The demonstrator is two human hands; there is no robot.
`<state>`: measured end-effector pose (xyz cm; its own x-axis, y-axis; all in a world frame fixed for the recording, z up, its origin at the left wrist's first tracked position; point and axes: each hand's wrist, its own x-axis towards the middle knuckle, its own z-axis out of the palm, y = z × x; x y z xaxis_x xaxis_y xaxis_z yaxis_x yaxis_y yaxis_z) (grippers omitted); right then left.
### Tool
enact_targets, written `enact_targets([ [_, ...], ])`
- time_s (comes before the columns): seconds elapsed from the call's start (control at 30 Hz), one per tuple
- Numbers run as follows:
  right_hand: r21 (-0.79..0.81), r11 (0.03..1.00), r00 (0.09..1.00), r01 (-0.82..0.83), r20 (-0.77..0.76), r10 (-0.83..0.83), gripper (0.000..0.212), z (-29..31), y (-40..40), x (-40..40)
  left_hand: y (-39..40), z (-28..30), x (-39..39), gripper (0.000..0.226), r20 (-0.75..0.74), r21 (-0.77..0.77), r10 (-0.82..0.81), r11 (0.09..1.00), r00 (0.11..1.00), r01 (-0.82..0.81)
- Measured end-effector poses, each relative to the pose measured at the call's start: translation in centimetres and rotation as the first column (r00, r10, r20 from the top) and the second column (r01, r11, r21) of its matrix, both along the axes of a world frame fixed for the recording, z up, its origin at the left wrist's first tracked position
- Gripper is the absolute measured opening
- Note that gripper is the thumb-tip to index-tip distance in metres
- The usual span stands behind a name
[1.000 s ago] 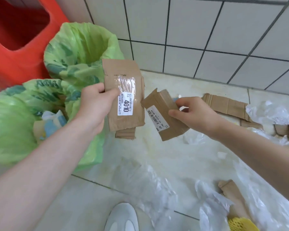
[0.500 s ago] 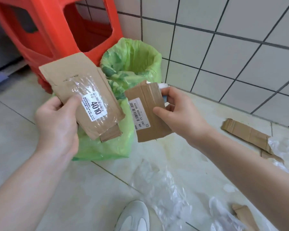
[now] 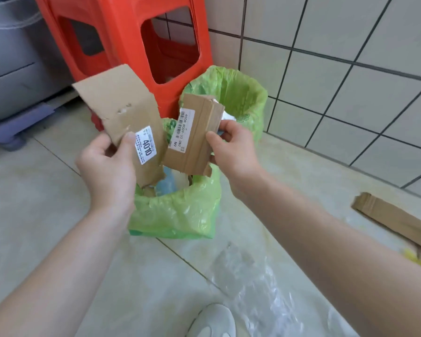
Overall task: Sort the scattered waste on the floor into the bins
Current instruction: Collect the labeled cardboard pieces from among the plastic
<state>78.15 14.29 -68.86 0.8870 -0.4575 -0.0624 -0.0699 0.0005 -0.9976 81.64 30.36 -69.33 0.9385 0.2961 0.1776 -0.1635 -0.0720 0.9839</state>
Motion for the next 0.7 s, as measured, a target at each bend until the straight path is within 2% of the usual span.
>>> enact_targets([
  [0.07,-0.058,0.998,1.0,-0.015,-0.02,0.014,0.019,-0.8,1.1,0.9,0.1,-1.1,0.1,0.023,-0.046,0.113,-0.032,0.993,0.998,0.037],
  [0.13,-0.147,0.978,0.986,-0.151,-0.096,0.138,0.024,-1.3,2.2,1.3,0.2,-2.0,0.3,0.025,-0.145,0.184,-0.1,0.975,0.984,0.126],
  [0.2,-0.122,0.93,0.922,-0.346,-0.229,0.313,0.034,-1.4,3.0,1.3,0.4,-2.6,0.1,0.015,-0.265,0.165,-0.161,0.964,0.95,0.21],
  [0.27,-0.046,0.901,0.864,-0.432,-0.308,0.399,0.047,-1.2,3.1,1.2,0.7,-2.7,-0.1,0.026,-0.327,0.163,-0.151,0.963,0.933,0.213],
  [0.37,-0.048,0.915,0.878,-0.401,-0.307,0.368,0.042,-0.7,2.2,0.9,0.7,-2.2,-0.2,0.036,-0.303,0.256,-0.134,0.942,0.943,0.216],
  [0.47,-0.066,0.931,0.897,-0.359,-0.299,0.324,0.029,-0.4,0.5,0.2,0.2,-1.6,-0.7,0.033,-0.252,0.291,-0.173,0.925,0.952,0.245],
  [0.53,-0.051,0.949,0.915,-0.312,-0.286,0.285,0.028,-0.5,-0.8,-0.6,-0.2,-1.2,-1.2,0.029,-0.187,0.365,-0.198,0.895,0.962,0.255],
  [0.7,0.005,0.979,0.936,-0.205,-0.292,0.197,0.02,-1.2,-5.4,-3.8,-3.4,-1.1,-3.4,0.025,-0.099,0.431,-0.355,0.827,0.93,0.361],
])
